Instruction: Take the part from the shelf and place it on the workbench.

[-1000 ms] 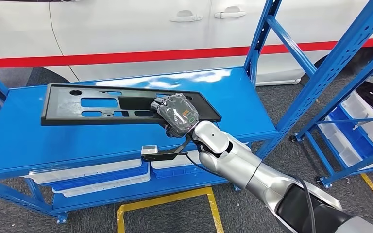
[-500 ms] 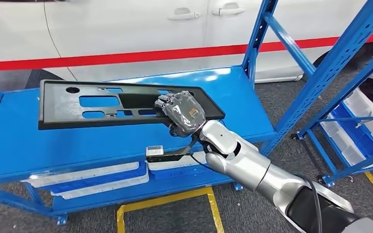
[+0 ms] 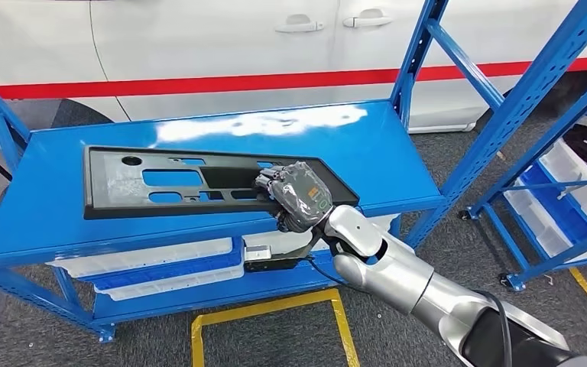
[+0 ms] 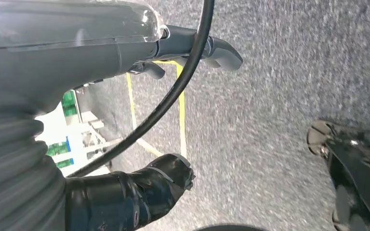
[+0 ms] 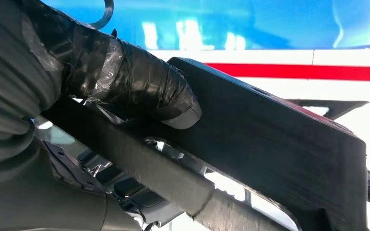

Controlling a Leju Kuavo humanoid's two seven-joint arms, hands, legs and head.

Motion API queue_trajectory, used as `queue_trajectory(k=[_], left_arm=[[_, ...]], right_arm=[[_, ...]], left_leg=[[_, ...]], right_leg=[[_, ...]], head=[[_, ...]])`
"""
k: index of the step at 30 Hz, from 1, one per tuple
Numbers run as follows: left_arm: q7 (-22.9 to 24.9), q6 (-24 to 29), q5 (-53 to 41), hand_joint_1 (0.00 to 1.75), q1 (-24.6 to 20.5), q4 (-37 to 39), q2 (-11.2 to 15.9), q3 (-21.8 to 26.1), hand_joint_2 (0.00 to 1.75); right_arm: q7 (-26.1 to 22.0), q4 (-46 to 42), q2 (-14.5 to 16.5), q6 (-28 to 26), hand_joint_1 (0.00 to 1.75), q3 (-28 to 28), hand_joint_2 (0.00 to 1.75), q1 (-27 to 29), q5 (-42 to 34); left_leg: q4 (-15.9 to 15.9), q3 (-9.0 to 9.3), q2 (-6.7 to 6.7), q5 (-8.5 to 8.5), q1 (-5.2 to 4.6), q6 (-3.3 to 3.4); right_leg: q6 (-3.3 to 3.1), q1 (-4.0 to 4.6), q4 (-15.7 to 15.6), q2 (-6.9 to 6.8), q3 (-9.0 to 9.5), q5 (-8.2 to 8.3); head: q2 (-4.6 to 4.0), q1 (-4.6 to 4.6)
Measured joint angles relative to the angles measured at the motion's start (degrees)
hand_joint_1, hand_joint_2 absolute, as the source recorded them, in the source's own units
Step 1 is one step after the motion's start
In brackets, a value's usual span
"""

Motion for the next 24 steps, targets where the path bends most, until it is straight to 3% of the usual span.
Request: queue_trajectory(k=[2,3,4,5,7,8,9,11,13,14,16,18,19,21,22,23,24], left_arm=[[0.0,-0.4,-0.4,0.00,0.2,-0.4,-0.1,0.0,1.75],[0.0,-0.6,-0.5,0.00,0.4,-0.6,-0.2,0.0,1.75],[0.1,-0.9,-0.7,0.00,0.7,-1.0,-0.3,0.0,1.75],[0.2,-1.3,-1.0,0.00,1.0,-1.5,-0.4,0.0,1.75],[0.7,-2.2,-1.5,0.00,1.7,-2.9,-0.8,0.0,1.75],[1.0,-2.7,-1.7,0.00,2.0,-3.7,-1.2,0.0,1.75],[1.3,-3.2,-2.0,0.00,2.4,-4.5,-1.6,0.0,1.75],[2.3,-4.4,-2.5,0.00,3.1,-6.4,-2.3,0.1,1.75],[3.3,-5.5,-3.2,0.00,3.8,-8.5,-2.8,0.3,1.75],[3.7,-5.9,-3.4,0.00,4.1,-9.5,-3.0,0.5,1.75],[4.2,-6.2,-3.7,0.00,4.6,-11.1,-3.3,0.9,1.75],[4.4,-6.4,-3.9,0.00,5.0,-12.2,-3.6,1.2,1.75],[4.5,-6.5,-4.0,0.00,5.1,-12.7,-3.6,1.4,1.75],[4.7,-6.9,-4.6,0.00,5.4,-13.8,-3.7,1.8,1.75],[4.8,-7.1,-4.8,0.00,5.4,-14.3,-3.8,2.0,1.75],[4.9,-7.3,-5.0,0.00,5.4,-14.7,-3.9,2.3,1.75],[4.9,-7.4,-5.2,0.00,5.4,-15.1,-4.0,2.5,1.75]], right_arm=[[0.5,0.1,-0.3,0.0,1.75,-0.2,1.75,0.4,-0.2],[0.7,0.1,-0.5,0.1,1.75,-0.2,1.75,0.6,-0.2],[0.9,0.1,-0.7,0.1,1.75,-0.3,1.75,0.9,-0.2],[1.0,0.1,-0.9,0.1,1.75,-0.4,1.75,1.2,-0.2],[1.2,0.0,-1.2,0.1,1.75,-0.6,1.75,1.6,-0.2],[1.2,-0.1,-1.4,0.1,1.75,-0.7,1.75,1.7,-0.2],[1.2,-0.2,-1.6,0.1,1.75,-0.9,1.75,1.7,-0.2],[1.4,-0.5,-1.8,0.3,1.75,-1.4,1.75,1.7,-0.3],[1.7,-0.6,-2.0,0.5,1.75,-1.8,1.75,1.7,-0.3],[1.8,-0.6,-2.1,0.7,1.75,-1.9,1.75,1.6,-0.3],[1.9,-0.6,-2.1,0.9,1.75,-1.9,1.75,1.7,-0.3],[2.0,-0.6,-2.2,1.0,1.75,-1.9,1.75,1.8,-0.3],[2.0,-0.6,-2.2,1.0,1.75,-1.9,1.75,1.9,-0.3],[2.1,-0.6,-2.2,1.0,1.75,-1.9,1.75,2.1,-0.3],[2.1,-0.6,-2.2,1.1,1.75,-1.9,1.75,2.1,-0.3],[2.1,-0.6,-2.3,1.1,1.75,-1.9,1.75,2.1,-0.3],[2.1,-0.7,-2.3,1.1,1.75,-2.0,1.75,2.1,-0.3]], left_leg=[[0.0,-1.32,0.10,1.00,-0.28,0.70],[0.0,-1.94,0.11,1.47,-0.50,0.85],[0.1,-2.55,0.11,1.93,-0.79,0.96],[0.1,-3.11,0.11,2.36,-1.12,1.06],[0.1,-3.96,0.10,3.16,-1.79,1.22],[0.1,-4.27,0.10,3.51,-2.08,1.22],[0.1,-4.44,0.11,3.87,-2.16,1.12],[-0.1,-4.56,0.14,4.57,-1.94,0.64],[-0.2,-4.65,0.13,4.89,-1.74,-0.03],[0.4,-4.96,0.14,3.98,-1.73,-0.42],[4.4,-6.40,0.17,-0.49,-1.52,-1.21],[11.6,-8.40,0.21,-5.29,-0.96,-2.05],[14.4,-8.82,0.22,-6.06,-0.65,-2.47],[14.5,-6.90,0.27,-3.84,0.00,-3.37],[11.6,-4.48,0.33,-2.18,0.35,-3.81],[7.7,-1.59,0.36,-1.58,0.54,-4.22],[4.3,0.64,0.30,-1.78,0.56,-4.17]], right_leg=[[-0.01,0.21,7.0,-0.02,-2.27,-5.41],[-0.08,0.37,10.5,-0.01,-3.09,-7.14],[-0.29,0.58,12.9,0.00,-3.24,-7.74],[-0.70,0.88,13.2,0.01,-2.37,-7.20],[-2.37,1.82,7.7,0.12,2.67,-4.64],[-3.49,2.33,3.3,0.15,5.81,-4.17],[-4.20,2.75,-0.3,0.13,8.25,-3.93],[-4.85,3.37,-3.8,0.05,10.09,-4.06],[-4.99,3.38,-4.8,-0.16,9.99,-2.85],[-5.11,3.16,-5.4,-0.32,9.88,-2.19],[-5.19,2.60,-6.2,-0.63,9.07,-0.74],[-5.02,2.30,-6.0,-0.75,7.50,0.39],[-4.76,2.10,-5.8,-0.83,6.60,0.92],[-4.02,1.51,-4.9,-0.93,4.59,1.78],[-3.63,1.19,-4.3,-0.95,3.59,2.09],[-3.23,0.99,-3.5,-0.96,2.61,2.31],[-2.88,0.89,-2.8,-0.98,1.85,2.50]], head=[[0.01,0.00],[0.01,0.00],[0.01,0.00],[0.01,0.00],[0.01,-0.01],[0.01,-0.03],[0.01,-0.03],[0.01,-0.02],[0.01,0.01],[0.00,0.01],[-0.01,-0.01],[0.00,-0.01],[0.00,-0.01],[0.01,-0.01],[0.01,-0.02],[0.01,-0.03],[0.01,-0.01]])
